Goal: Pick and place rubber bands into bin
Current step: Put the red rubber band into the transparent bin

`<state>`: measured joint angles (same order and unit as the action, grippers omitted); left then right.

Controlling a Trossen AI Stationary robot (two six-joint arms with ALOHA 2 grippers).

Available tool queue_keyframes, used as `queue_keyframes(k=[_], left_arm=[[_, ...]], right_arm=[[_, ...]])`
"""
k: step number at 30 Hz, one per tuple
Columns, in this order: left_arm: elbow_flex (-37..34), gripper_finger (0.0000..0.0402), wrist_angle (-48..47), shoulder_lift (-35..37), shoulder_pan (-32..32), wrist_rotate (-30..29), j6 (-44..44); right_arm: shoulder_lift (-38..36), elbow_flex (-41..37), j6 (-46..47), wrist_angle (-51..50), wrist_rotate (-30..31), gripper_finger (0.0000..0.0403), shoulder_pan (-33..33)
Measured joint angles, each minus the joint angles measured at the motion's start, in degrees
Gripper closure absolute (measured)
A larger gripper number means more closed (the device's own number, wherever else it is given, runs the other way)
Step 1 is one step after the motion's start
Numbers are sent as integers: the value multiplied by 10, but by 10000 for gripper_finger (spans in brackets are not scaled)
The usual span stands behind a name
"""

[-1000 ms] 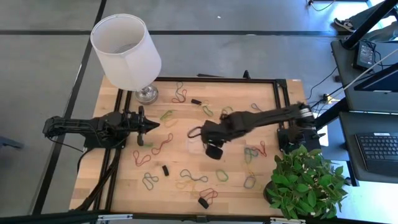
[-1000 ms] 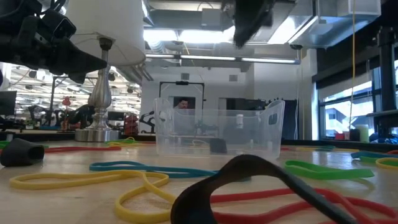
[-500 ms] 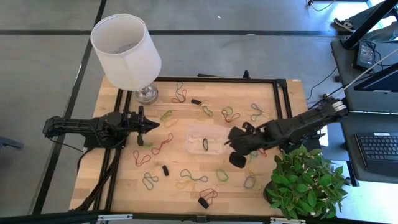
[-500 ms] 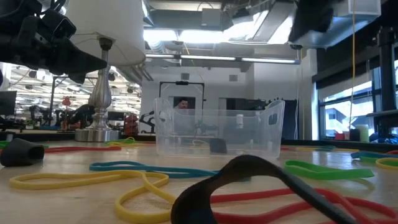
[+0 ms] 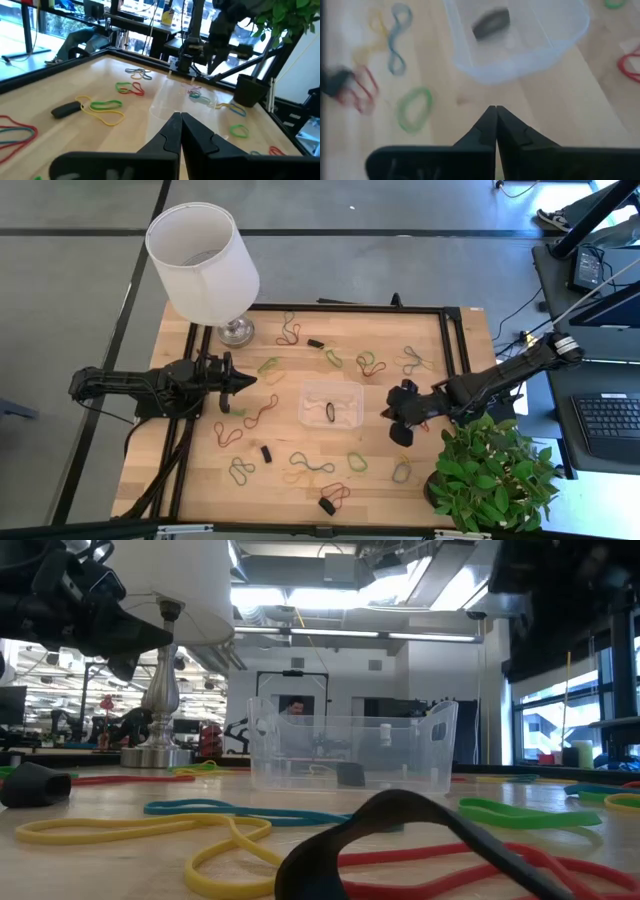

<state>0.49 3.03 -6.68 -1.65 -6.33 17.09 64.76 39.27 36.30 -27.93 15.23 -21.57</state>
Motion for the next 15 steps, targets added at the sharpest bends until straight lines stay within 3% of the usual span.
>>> queue_keyframes(k=[4, 10, 15], left_arm=[[0, 398, 0, 0, 0, -5, -5], [0, 398, -2, 0, 0, -62, -19], [11, 398, -4, -3, 0, -56, -86]], right_arm=[[0, -14, -30, 1, 0, 398, 0], [1, -17, -36, 3, 1, 399, 0], [1, -17, -6, 3, 2, 399, 0]])
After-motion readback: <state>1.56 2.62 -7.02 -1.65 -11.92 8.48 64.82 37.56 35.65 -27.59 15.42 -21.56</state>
